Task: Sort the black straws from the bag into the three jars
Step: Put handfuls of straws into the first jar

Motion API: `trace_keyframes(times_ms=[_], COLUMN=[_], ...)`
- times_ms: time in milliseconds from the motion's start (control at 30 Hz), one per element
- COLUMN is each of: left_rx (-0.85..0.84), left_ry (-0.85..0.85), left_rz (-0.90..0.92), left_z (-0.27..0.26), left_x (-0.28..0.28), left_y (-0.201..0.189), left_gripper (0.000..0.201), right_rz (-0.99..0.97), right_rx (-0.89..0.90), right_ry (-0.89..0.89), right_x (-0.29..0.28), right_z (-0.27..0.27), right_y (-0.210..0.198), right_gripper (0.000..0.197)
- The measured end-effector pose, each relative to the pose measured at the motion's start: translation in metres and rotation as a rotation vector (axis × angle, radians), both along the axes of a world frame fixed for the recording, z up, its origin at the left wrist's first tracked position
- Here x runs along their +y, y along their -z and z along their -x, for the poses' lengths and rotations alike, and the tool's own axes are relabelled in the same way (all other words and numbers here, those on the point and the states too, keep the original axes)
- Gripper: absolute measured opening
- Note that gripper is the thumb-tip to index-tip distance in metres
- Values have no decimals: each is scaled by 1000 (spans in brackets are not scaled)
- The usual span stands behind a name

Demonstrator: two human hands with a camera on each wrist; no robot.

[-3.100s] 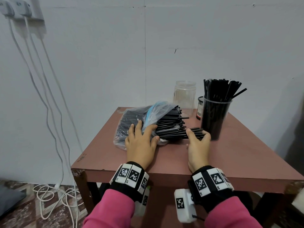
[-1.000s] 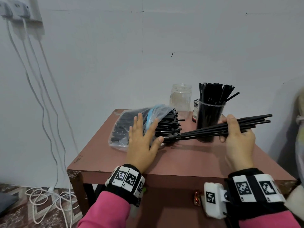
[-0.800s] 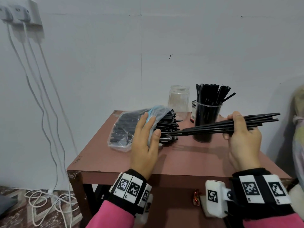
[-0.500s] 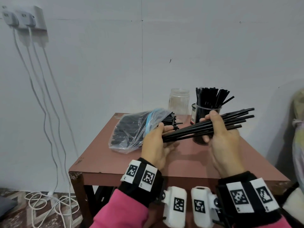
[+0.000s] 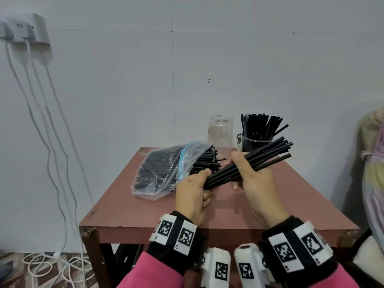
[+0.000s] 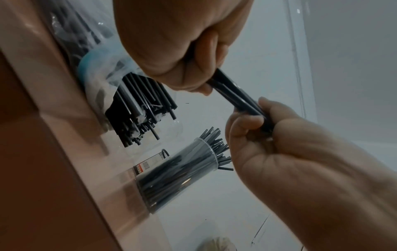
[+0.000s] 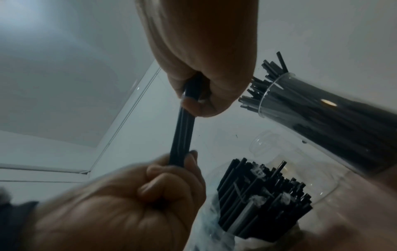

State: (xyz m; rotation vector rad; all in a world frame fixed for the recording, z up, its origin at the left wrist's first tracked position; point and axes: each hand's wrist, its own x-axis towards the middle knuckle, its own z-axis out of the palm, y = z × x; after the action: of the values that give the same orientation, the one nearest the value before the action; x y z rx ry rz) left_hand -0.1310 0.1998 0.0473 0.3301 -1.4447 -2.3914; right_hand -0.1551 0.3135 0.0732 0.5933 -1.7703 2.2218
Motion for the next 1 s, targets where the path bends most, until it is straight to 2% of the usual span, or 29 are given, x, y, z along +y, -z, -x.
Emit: trace_keyframes(times_ms=[133,200,300,400,533,633,700,767,900,1000], left_rx=[67,105,179,200,101,60,63,84,113,147], left_ry=[0,40,87,138,125,96,121,145,97,24], left_rz=[53,115,113,66,115,261,370,447,566,562], left_z=[8,11,15,23,44,69,87,107,134,145], left_x=[4,12,27,38,41,50,62,71,81,81], left_y=[-1,-4,-11,-24,-48,-63,-69,-69,-51,-38], left_gripper=[16,15,22,21,20,56,80,95,110,96], right_rz=[15,6,-41,-75,-43,-154,-245,-326,-516,-650], right_rx=[-51,-60,-35,50,218,266,257,237,171,147], right_ry=[28,14,43,153,294,354,392,393,388,409], right_x=[15,20,32,57,95,105,101,94,78,71], right_z=[5,6,12,28,52,79,97,110,126,134], right_y=[-4,-6,-16,-43,-95,-121,-129,-130,-116,-100], right_gripper=[19,19,21,24,20,14,20,20,17,20])
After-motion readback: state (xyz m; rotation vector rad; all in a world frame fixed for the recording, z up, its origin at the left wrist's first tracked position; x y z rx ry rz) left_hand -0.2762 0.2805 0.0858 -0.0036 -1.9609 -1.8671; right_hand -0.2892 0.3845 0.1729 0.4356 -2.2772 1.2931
